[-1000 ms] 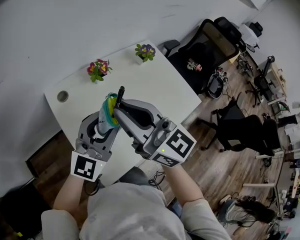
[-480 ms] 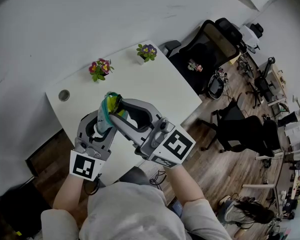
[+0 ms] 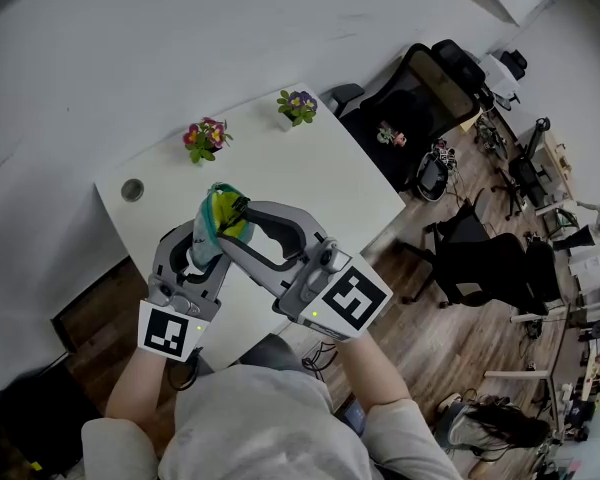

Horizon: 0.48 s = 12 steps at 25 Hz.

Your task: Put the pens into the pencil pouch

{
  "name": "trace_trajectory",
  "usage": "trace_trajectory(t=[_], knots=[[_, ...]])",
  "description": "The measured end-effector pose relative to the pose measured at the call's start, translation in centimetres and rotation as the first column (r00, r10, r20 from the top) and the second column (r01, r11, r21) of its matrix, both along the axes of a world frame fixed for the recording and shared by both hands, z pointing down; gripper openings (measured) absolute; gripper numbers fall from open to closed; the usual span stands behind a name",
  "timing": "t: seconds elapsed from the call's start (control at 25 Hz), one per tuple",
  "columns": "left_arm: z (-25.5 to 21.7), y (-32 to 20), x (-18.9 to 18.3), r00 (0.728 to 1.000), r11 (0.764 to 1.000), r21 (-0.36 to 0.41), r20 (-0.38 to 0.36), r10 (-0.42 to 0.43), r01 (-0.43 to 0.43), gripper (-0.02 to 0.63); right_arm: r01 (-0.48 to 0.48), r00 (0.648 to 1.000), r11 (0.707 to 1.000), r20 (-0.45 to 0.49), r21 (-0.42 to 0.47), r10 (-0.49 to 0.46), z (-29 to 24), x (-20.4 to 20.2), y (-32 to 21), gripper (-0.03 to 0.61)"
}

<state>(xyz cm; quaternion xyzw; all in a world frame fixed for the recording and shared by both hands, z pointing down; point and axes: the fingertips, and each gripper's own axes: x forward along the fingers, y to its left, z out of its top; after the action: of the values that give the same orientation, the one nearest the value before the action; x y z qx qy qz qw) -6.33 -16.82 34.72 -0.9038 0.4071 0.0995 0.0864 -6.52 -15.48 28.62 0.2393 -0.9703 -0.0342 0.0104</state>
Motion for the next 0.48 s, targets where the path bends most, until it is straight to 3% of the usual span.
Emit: trace_trajectory(t=[0.48], knots=[[-0.27,0.37,-0.47,1.0,1.0,0.012,-0.008,0.011,-0.011,0.16,-0.065,0.993,0.994,-0.089,0.092,0.073,-0.85,-0.7,0.12,0.149]])
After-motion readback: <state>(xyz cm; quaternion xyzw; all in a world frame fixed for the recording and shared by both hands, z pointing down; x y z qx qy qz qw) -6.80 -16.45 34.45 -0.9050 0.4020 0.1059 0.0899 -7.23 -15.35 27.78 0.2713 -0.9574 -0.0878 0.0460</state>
